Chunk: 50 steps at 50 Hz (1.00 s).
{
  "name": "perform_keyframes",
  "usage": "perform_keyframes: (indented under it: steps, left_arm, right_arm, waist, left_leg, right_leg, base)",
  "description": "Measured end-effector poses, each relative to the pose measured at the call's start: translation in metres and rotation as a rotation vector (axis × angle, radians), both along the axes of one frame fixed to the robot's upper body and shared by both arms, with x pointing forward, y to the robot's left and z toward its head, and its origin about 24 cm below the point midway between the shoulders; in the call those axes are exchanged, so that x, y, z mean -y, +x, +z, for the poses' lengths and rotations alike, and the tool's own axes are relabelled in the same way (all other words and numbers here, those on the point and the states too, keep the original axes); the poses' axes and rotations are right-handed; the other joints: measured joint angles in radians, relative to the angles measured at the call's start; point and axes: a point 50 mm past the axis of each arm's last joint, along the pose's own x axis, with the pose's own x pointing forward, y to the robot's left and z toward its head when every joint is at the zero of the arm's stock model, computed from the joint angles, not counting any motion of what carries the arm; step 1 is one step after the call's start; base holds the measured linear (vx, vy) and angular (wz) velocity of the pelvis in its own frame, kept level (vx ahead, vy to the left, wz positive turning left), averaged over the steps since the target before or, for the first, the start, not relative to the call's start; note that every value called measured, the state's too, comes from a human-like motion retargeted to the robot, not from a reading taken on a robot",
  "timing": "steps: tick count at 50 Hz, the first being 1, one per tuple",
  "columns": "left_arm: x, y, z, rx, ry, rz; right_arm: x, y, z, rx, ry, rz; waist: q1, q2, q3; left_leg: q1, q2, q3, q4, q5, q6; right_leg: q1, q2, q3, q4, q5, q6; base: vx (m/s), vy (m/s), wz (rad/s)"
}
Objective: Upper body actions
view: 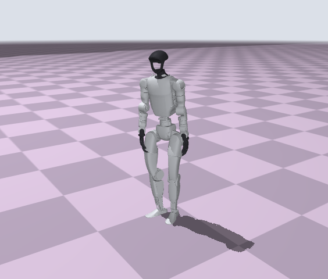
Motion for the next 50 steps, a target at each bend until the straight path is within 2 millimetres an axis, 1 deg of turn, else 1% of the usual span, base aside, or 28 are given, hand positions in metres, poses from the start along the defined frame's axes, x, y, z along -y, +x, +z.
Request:
perform_keyframes:
  steps: [2, 3, 4, 5, 6, 7, 8, 10, 12, 13, 15, 17, 19, 22, 25, 27, 31, 33, 35, 36, 37, 38, 39, 42, 45, 47, 50]
  left_arm:
    - [0.003, -0.005, 0.0, -0.016, -0.006, 0.005]
    - [0.004, -0.007, 0.0, -0.023, -0.01, 0.008]
    - [0.007, -0.011, -0.001, -0.03, -0.015, 0.012]
    - [0.01, -0.014, -0.001, -0.038, -0.022, 0.016]
    - [0.014, -0.02, -0.001, -0.052, -0.034, 0.03]
    - [0.019, -0.027, -0.001, -0.066, -0.05, 0.048]
    - [0.024, -0.031, -0.001, -0.079, -0.071, 0.074]
    - [0.028, -0.029, 0.0, -0.087, -0.097, 0.103]
    - [0.026, -0.023, 0.0, -0.077, -0.081, 0.102]
    - [0.022, -0.021, -0.001, -0.068, -0.068, 0.089]
    - [0.014, -0.02, -0.001, -0.06, -0.045, 0.039]
    - [0.007, -0.022, 0.0, -0.07, -0.021, -0.004]
    - [0.002, -0.019, 0.0, -0.069, 0.002, -0.015]
    - [-0.002, -0.011, 0.0, -0.046, 0.008, 0.016]
    - [-0.001, -0.008, 0.0, -0.03, -0.009, 0.055]
    - [-0.001, -0.007, 0.0, -0.021, -0.007, 0.069]
    - [-0.001, -0.005, 0.0, -0.013, -0.002, 0.06]
    - [0.0, -0.005, 0.0, -0.011, 0.0, 0.044]
    - [0.0, -0.005, 0.0, -0.01, 0.009, 0.027]
    - [0.0, -0.006, 0.0, -0.013, 0.012, 0.023]
    - [0.001, -0.008, 0.0, -0.015, 0.015, 0.02]
    - [0.001, -0.008, 0.0, -0.017, 0.016, 0.021]
    - [0.001, -0.01, 0.0, -0.021, 0.015, 0.018]
    - [0.001, -0.014, 0.0, -0.036, 0.012, 0.013]
    - [-0.001, -0.015, 0.0, -0.049, 0.017, 0.016]
    - [-0.002, -0.016, 0.0, -0.055, 0.022, 0.016]
    - [-0.006, -0.014, 0.001, -0.054, 0.032, 0.011]
  right_arm:
    - [0.002, -0.007, -0.002, -0.023, -0.009, 0.004]
    - [0.004, -0.012, -0.003, -0.038, -0.017, 0.006]
    - [0.007, -0.018, -0.004, -0.055, -0.031, 0.006]
    - [0.011, -0.024, -0.005, -0.074, -0.047, 0.004]
    - [0.016, -0.033, -0.006, -0.102, -0.069, 0.003]
    - [0.021, -0.043, -0.007, -0.132, -0.092, 0.003]
    - [0.025, -0.053, -0.008, -0.163, -0.118, 0.007]
    - [0.03, -0.065, -0.008, -0.202, -0.162, -0.041]
    - [0.034, -0.077, -0.008, -0.226, -0.187, -0.156]
    - [0.037, -0.085, -0.008, -0.243, -0.187, -0.22]
    - [0.041, -0.105, -0.007, -0.304, -0.174, -0.326]
    - [0.04, -0.125, -0.006, -0.375, -0.172, -0.382]
    - [0.039, -0.133, -0.006, -0.388, -0.182, -0.415]
    - [0.037, -0.134, -0.007, -0.374, -0.191, -0.42]
    - [0.035, -0.133, -0.007, -0.375, -0.183, -0.368]
    - [0.032, -0.129, -0.008, -0.37, -0.17, -0.329]
    - [0.025, -0.114, -0.01, -0.324, -0.136, -0.271]
    - [0.022, -0.108, -0.011, -0.303, -0.119, -0.247]
    - [0.02, -0.099, -0.011, -0.276, -0.109, -0.195]
    - [0.02, -0.096, -0.011, -0.267, -0.114, -0.164]
    - [0.02, -0.093, -0.011, -0.257, -0.121, -0.133]
    - [0.021, -0.09, -0.011, -0.246, -0.131, -0.101]
    - [0.021, -0.088, -0.011, -0.236, -0.137, -0.081]
    - [0.021, -0.083, -0.011, -0.211, -0.139, -0.065]
    - [0.02, -0.081, -0.011, -0.201, -0.118, -0.098]
    - [0.021, -0.081, -0.011, -0.199, -0.113, -0.132]
    - [0.024, -0.084, -0.011, -0.205, -0.116, -0.179]
  waist:
    - [0.017, 0.015, 0.011]
    - [0.025, 0.023, 0.015]
    - [0.016, 0.033, 0.014]
    - [-0.001, 0.043, 0.012]
    - [-0.042, 0.053, -0.003]
    - [-0.075, 0.063, -0.015]
    - [-0.091, 0.076, -0.02]
    - [-0.136, 0.093, -0.024]
    - [-0.136, 0.093, -0.013]
    - [-0.128, 0.093, -0.01]
    - [-0.114, 0.093, -0.03]
    - [-0.108, 0.094, -0.07]
    - [-0.11, 0.094, -0.085]
    - [-0.118, 0.093, -0.079]
    - [-0.134, 0.096, -0.095]
    - [-0.138, 0.095, -0.105]
    - [-0.138, 0.09, -0.108]
    - [-0.175, 0.088, -0.109]
    - [-0.261, 0.09, -0.108]
    - [-0.271, 0.092, -0.11]
    - [-0.246, 0.091, -0.116]
    - [-0.151, 0.084, -0.126]
    - [-0.117, 0.08, -0.133]
    - [-0.123, 0.073, -0.144]
    - [-0.127, 0.067, -0.147]
    - [-0.145, 0.065, -0.146]
    - [-0.193, 0.062, -0.146]
  left_leg:
    - [0.012, -0.012, -0.044, -0.082, 0.023, -0.033]
    - [0.021, -0.014, -0.041, -0.118, 0.066, -0.051]
    - [0.035, -0.011, -0.03, -0.145, 0.105, -0.044]
    - [0.05, -0.006, -0.014, -0.168, 0.141, -0.024]
    - [0.066, -0.021, -0.019, -0.158, 0.114, 0.017]
    - [0.08, -0.028, -0.02, -0.153, 0.097, 0.043]
    - [0.089, -0.017, -0.013, -0.161, 0.102, 0.039]
    - [0.102, 0.001, 0.062, -0.159, 0.085, 0.034]
    - [0.122, -0.026, 0.024, -0.17, 0.066, 0.054]
    - [0.138, -0.031, 0.042, -0.178, 0.061, 0.058]
    - [0.162, -0.044, 0.066, -0.194, 0.045, 0.064]
    - [0.156, -0.05, 0.08, -0.194, 0.03, 0.068]
    - [0.152, -0.054, 0.087, -0.186, 0.016, 0.071]
    - [0.164, -0.058, 0.101, -0.185, 0.002, 0.076]
    - [0.165, -0.062, 0.111, -0.186, -0.011, 0.079]
    - [0.164, -0.064, 0.117, -0.184, -0.018, 0.08]
    - [0.166, -0.066, 0.117, -0.177, -0.029, 0.078]
    - [0.162, -0.074, 0.073, -0.17, -0.029, 0.081]
    - [0.153, -0.083, -0.024, -0.157, -0.021, 0.084]
    - [0.15, -0.081, -0.043, -0.155, -0.019, 0.082]
    - [0.148, -0.074, -0.027, -0.156, -0.02, 0.077]
    - [0.147, -0.06, 0.056, -0.162, -0.028, 0.067]
    - [0.142, -0.054, 0.076, -0.161, -0.029, 0.06]
    - [0.117, -0.047, 0.016, -0.143, -0.018, 0.049]
    - [0.087, -0.038, -0.059, -0.124, -0.002, 0.038]
    - [0.064, -0.036, -0.129, -0.111, 0.016, 0.03]
    - [0.021, -0.035, -0.231, -0.091, 0.05, 0.013]
  right_leg:
    - [0.021, 0.02, 0.045, 0.009, 0.018, 0.004]
    - [0.03, 0.03, 0.072, 0.016, 0.025, 0.005]
    - [0.038, 0.032, 0.083, 0.025, 0.026, 0.012]
    - [0.046, 0.03, 0.086, 0.034, 0.023, 0.022]
    - [0.054, 0.02, 0.073, 0.039, 0.02, 0.036]
    - [0.063, 0.017, 0.07, 0.042, 0.018, 0.047]
    - [0.074, 0.028, 0.085, 0.04, 0.02, 0.051]
    - [0.079, 0.033, 0.073, 0.039, 0.022, 0.062]
    - [0.089, 0.03, 0.099, 0.037, 0.028, 0.072]
    - [0.096, 0.029, 0.11, 0.038, 0.029, 0.076]
    - [0.099, 0.025, 0.12, 0.037, 0.03, 0.082]
    - [0.086, 0.02, 0.131, 0.036, 0.029, 0.087]
    - [0.081, 0.017, 0.135, 0.035, 0.031, 0.091]
    - [0.086, 0.016, 0.15, 0.036, 0.032, 0.098]
    - [0.079, 0.017, 0.162, 0.038, 0.029, 0.101]
    - [0.073, 0.018, 0.17, 0.04, 0.028, 0.102]
    - [0.073, 0.016, 0.174, 0.044, 0.027, 0.103]
    - [0.066, 0.021, 0.133, 0.046, 0.031, 0.088]
    - [0.058, 0.02, 0.047, 0.054, 0.031, 0.075]
    - [0.057, 0.017, 0.037, 0.059, 0.029, 0.08]
    - [0.056, 0.016, 0.062, 0.066, 0.022, 0.088]
    - [0.056, 0.019, 0.158, 0.076, 0.008, 0.104]
    - [0.055, 0.022, 0.189, 0.081, 0.002, 0.105]
    - [0.048, 0.036, 0.195, 0.098, -0.001, 0.082]
    - [0.036, 0.056, 0.279, 0.122, 0.007, 0.074]
    - [0.031, 0.072, 0.362, 0.131, 0.019, 0.081]
    - [0.025, 0.091, 0.487, 0.133, 0.03, 0.108]
  base:
    - [0.27, 0.17, -1.56]
    - [0.34, 0.26, -1.32]
    - [0.34, 0.28, -0.91]
    - [0.37, 0.27, -0.18]
    - [0.43, 0.28, 0.05]
    - [0.54, 0.35, -0.27]
    - [0.44, 0.34, -0.63]
    - [0.14, 0.23, -0.59]
    - [0.06, 0.19, -0.75]
    - [0.25, 0.2, -0.85]
    - [0.35, 0.13, -0.68]
    - [0.31, 0.08, -0.42]
    - [0.15, 0.1, -0.24]
    - [0.06, 0.08, -0.26]
    - [0.12, 0.06, -0.22]
    - [0.08, 0.04, -0.18]
    - [0.04, 0.02, 0.01]
    - [0.06, 0.01, 1.15]
    - [0.05, -0.02, 2.07]
    - [0.03, -0.04, 0.9]
    - [0.02, -0.04, -1.44]
    - [0.01, -0.05, -2.1]
    - [0.01, -0.06, -1.61]
    - [0.01, -0.1, 0.79]
    - [0.0, -0.15, 1.31]
    - [-0.02, -0.19, 1.83]
    - [-0.05, -0.2, 2.38]
